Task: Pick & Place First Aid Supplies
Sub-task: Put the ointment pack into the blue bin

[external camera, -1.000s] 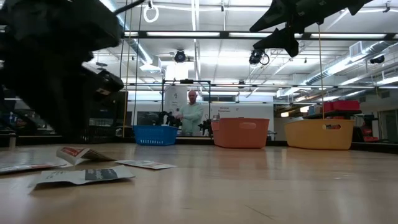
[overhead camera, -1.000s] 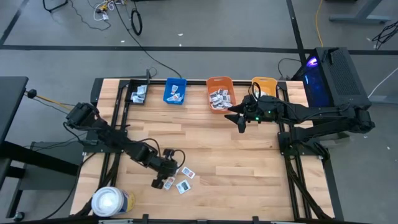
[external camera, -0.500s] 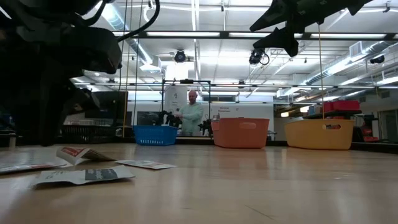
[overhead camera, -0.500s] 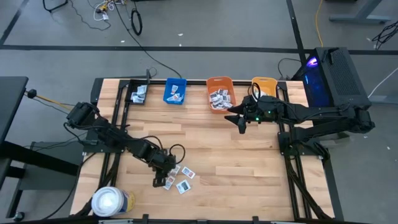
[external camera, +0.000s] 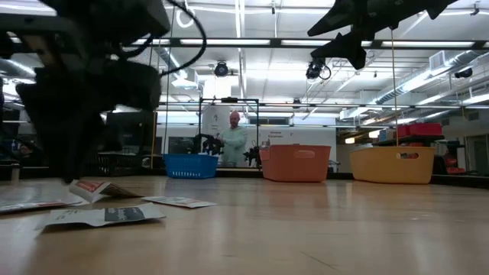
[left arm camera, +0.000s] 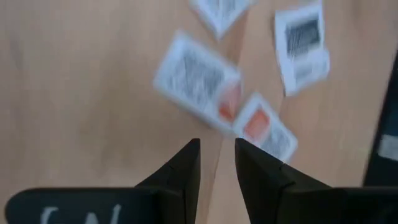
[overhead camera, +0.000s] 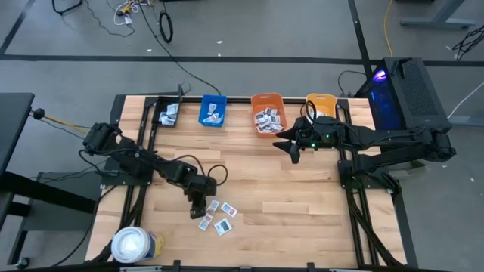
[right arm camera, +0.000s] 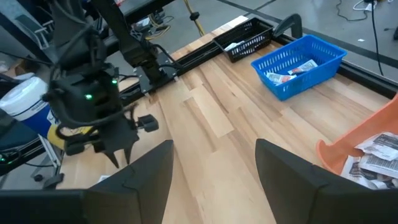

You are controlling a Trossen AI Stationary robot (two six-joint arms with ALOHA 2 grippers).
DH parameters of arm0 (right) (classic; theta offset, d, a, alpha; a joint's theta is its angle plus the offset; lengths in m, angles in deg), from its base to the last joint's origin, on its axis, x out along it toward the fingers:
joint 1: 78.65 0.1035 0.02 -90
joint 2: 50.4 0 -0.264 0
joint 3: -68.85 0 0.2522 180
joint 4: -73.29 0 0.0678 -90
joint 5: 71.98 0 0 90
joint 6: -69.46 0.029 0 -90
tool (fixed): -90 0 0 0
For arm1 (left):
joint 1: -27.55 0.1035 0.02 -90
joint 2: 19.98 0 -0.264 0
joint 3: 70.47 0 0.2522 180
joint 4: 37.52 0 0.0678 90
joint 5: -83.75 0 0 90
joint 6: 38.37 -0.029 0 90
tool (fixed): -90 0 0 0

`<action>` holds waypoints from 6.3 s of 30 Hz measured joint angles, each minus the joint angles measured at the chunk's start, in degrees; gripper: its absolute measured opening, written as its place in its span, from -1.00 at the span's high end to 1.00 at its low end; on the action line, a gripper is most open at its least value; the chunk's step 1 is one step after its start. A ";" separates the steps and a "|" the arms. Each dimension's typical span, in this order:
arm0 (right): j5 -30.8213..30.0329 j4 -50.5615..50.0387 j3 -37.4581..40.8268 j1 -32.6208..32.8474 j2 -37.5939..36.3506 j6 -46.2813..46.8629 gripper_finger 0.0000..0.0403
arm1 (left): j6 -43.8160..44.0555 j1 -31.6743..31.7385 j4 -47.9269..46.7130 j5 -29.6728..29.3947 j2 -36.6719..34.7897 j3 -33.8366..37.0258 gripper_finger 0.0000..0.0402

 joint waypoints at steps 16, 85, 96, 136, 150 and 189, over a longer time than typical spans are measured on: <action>0.90 0.07 -0.02 -0.01 0.00 -1.04 -0.14 | 1.64 2.96 15.77 13.84 -0.28 8.83 0.48; -0.72 0.04 -0.02 -0.02 0.00 -1.50 -0.14 | 27.71 4.44 20.43 10.61 0.04 8.80 -0.05; 0.63 -0.62 -0.02 -0.02 -0.27 -2.60 -0.14 | 30.39 6.57 21.74 14.29 -0.30 7.38 -0.05; 3.99 -28.37 -0.02 0.00 -9.79 -11.76 -0.14 | 48.14 -3.94 -36.51 -20.80 0.14 -25.75 -0.05; 3.87 -28.19 -0.02 -0.02 -9.79 -9.80 -0.14 | 19.93 -3.32 -30.28 -22.45 0.14 -25.75 -0.05; 3.99 -21.78 -0.02 -0.01 -9.75 -10.06 -0.14 | 54.06 -5.30 -22.04 -12.67 17.13 -25.75 -0.33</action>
